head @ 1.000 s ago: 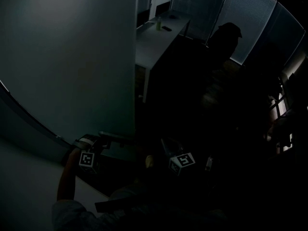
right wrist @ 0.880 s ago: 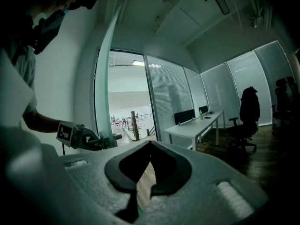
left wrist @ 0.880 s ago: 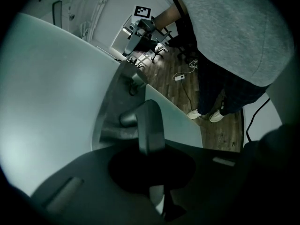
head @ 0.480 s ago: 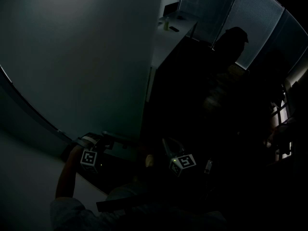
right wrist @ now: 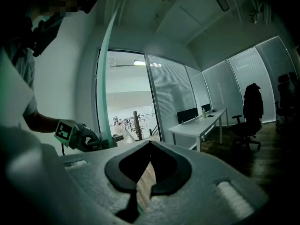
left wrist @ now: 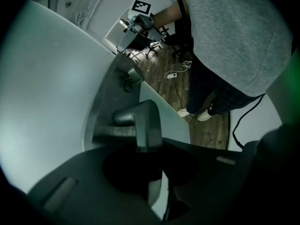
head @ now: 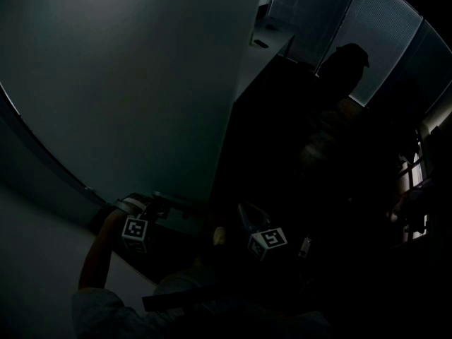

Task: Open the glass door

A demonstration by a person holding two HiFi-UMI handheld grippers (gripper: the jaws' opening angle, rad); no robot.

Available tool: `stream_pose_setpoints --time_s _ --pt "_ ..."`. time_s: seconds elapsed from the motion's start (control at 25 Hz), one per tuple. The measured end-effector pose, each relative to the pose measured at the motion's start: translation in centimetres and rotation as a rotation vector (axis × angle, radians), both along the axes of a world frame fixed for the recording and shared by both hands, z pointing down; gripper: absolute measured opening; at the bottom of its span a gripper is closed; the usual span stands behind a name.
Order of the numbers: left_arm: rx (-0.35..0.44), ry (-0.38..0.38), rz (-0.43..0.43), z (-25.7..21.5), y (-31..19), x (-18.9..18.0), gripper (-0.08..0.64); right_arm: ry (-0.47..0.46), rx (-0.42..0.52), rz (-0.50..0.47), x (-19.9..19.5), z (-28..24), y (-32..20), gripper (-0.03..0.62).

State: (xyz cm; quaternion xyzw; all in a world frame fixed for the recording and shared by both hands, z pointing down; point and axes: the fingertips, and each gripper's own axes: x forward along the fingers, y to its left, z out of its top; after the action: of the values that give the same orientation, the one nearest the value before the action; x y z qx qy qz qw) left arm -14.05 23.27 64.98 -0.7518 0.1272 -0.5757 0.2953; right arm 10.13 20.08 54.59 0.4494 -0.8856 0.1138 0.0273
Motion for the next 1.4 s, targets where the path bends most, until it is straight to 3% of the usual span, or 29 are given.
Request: stream_pose_setpoints --time_s 0.2,0.56,0.8,0.96,1.28,1.4 --pt "-0.040 -0.050 -0.008 -0.2 0.6 -0.1 0.130 -0.007 -0.008 0.007 0.4 0.0 0.1 -0.003" --pt "-0.037 -0.025 -0.079 -2.0 1.2 -1.0 0.209 -0.010 -0.013 -0.009 -0.2 1.1 0.2 -0.003" --pt "-0.076 0.076 -0.145 -4.7 3.1 -1.0 0.213 -0.011 -0.022 -0.020 -0.4 1.0 0.8 -0.003" --pt "-0.087 0.215 -0.195 -6.2 3.6 -0.4 0.213 -0.011 -0.022 -0.023 -0.4 1.5 0.9 -0.003" --pt "-0.096 0.625 -0.274 -9.5 3.0 2.4 0.166 -0.014 -0.022 -0.026 -0.4 1.3 1.1 -0.003" --pt "-0.138 0.764 -0.285 -11.0 3.4 3.8 0.141 -0.014 -0.022 -0.028 -0.5 1.4 1.1 -0.003"
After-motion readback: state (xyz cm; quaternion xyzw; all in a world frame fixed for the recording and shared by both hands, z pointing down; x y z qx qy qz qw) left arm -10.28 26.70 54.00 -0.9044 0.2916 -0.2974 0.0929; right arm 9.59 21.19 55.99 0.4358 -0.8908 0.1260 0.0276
